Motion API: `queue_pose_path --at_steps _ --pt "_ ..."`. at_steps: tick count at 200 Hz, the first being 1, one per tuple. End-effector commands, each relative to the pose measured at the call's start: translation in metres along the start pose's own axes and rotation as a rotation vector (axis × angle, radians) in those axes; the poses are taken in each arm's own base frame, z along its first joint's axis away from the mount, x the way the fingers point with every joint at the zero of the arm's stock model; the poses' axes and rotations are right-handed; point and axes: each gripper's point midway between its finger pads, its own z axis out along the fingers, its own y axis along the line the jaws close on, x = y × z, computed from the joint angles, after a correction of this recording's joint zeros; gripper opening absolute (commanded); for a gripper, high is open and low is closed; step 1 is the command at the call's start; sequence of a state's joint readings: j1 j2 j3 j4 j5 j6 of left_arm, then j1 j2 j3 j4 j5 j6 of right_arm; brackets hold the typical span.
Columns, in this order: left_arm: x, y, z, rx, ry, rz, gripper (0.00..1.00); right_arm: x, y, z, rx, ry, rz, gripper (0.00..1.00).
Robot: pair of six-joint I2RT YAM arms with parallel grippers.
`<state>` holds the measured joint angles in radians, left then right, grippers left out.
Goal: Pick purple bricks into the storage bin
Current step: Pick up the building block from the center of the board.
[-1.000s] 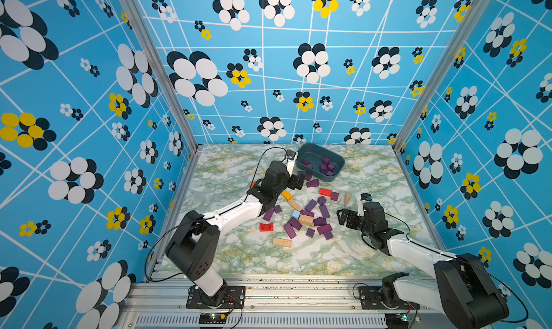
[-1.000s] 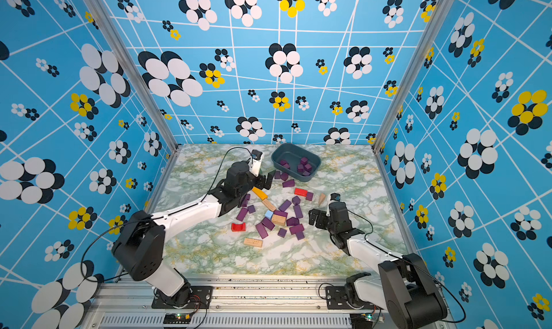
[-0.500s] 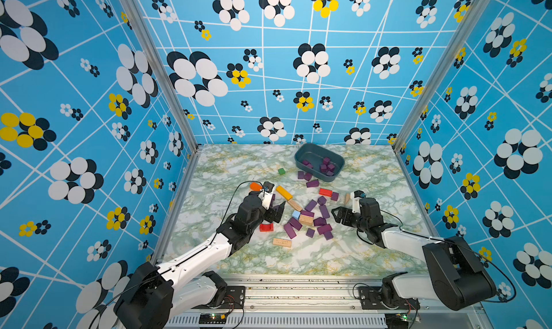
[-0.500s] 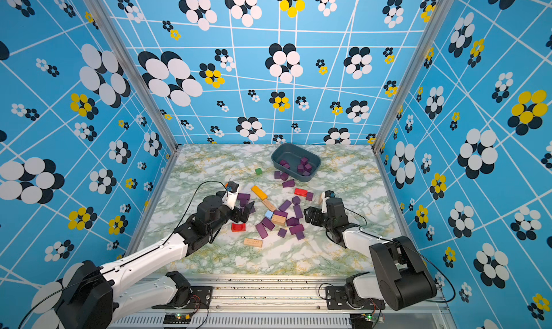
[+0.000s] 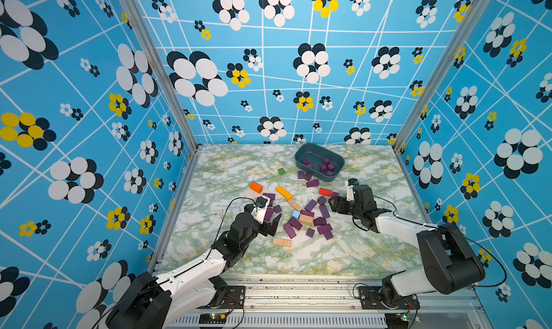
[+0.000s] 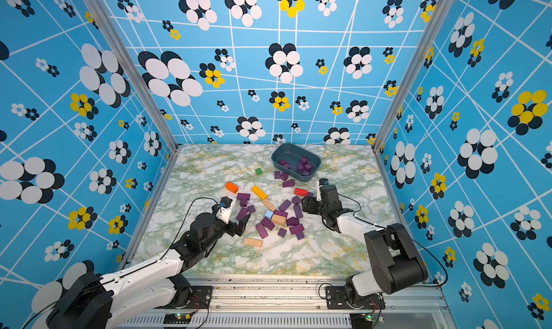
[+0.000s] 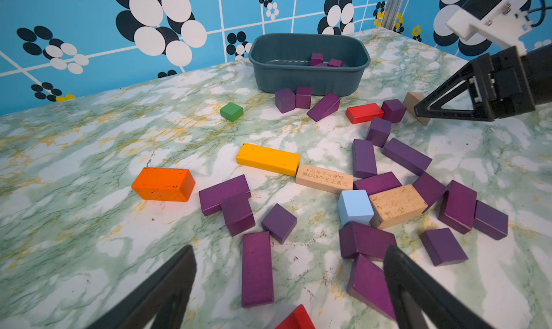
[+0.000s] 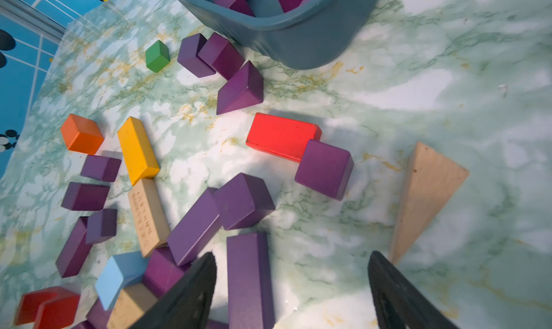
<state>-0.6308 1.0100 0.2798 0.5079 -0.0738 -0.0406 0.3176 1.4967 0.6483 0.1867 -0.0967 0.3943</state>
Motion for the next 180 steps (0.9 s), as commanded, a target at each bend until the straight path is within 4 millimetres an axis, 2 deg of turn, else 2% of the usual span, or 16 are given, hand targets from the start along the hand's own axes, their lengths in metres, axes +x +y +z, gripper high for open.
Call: queue_pose_path --at_steps 1,21,42,107,180 --pt "-0.009 -0.004 0.002 0.024 -0.028 -0.030 0.99 -0.002 0.009 0.006 0.031 0.048 -0.074 0.82" --pt "-0.010 -0.010 0.002 0.056 -0.042 -0.055 0.99 -0.008 0.018 0.012 0.058 0.064 -0.129 0.81" --pt "-0.014 -0.021 -0.002 0.123 -0.069 -0.062 0.99 -0.009 0.025 0.022 0.054 0.102 -0.150 0.76" --pt "-0.023 -0.049 -0.009 0.292 -0.113 -0.066 0.99 0.004 0.028 0.042 0.089 0.189 -0.234 0.58" --pt "-0.012 -0.043 0.002 0.254 -0.063 -0.071 0.99 0.014 0.020 0.060 0.157 0.228 -0.298 0.53"
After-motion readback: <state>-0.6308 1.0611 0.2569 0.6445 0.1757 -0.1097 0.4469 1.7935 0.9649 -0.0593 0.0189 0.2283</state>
